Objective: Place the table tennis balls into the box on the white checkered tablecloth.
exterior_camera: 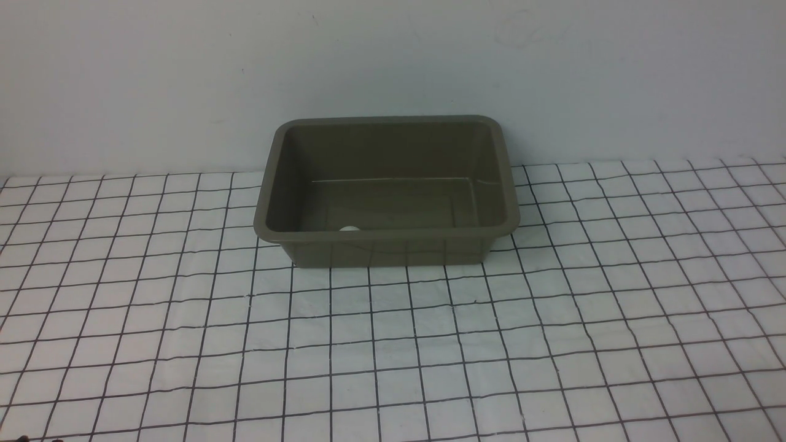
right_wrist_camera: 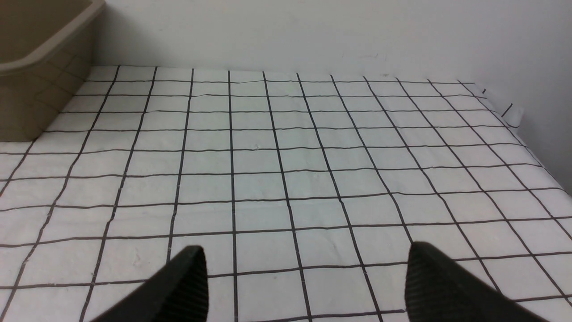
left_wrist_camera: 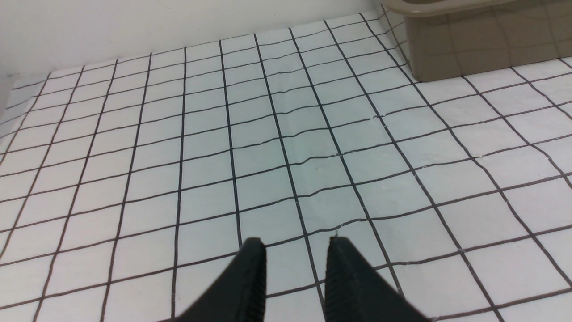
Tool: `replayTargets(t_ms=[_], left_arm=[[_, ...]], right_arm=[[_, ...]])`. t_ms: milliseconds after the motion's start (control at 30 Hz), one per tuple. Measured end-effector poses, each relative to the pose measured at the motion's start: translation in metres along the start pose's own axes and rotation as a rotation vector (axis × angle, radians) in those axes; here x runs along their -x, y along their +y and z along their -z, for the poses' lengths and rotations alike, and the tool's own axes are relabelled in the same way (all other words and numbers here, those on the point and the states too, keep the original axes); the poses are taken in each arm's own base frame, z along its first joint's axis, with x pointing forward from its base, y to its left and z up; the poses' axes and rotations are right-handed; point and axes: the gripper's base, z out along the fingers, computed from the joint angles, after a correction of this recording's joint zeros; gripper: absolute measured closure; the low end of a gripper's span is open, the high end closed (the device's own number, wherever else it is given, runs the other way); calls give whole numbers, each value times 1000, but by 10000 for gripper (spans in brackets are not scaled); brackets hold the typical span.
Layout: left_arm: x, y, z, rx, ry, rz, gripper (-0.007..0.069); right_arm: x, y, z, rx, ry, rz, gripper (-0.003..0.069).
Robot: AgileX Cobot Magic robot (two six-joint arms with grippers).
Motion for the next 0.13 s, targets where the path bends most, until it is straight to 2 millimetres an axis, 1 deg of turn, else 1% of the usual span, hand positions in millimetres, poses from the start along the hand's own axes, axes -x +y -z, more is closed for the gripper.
replayTargets(t_ms=[133], left_arm=[[0,0,0,0,0,0,450]], right_arm=[[0,0,0,0,0,1,123]])
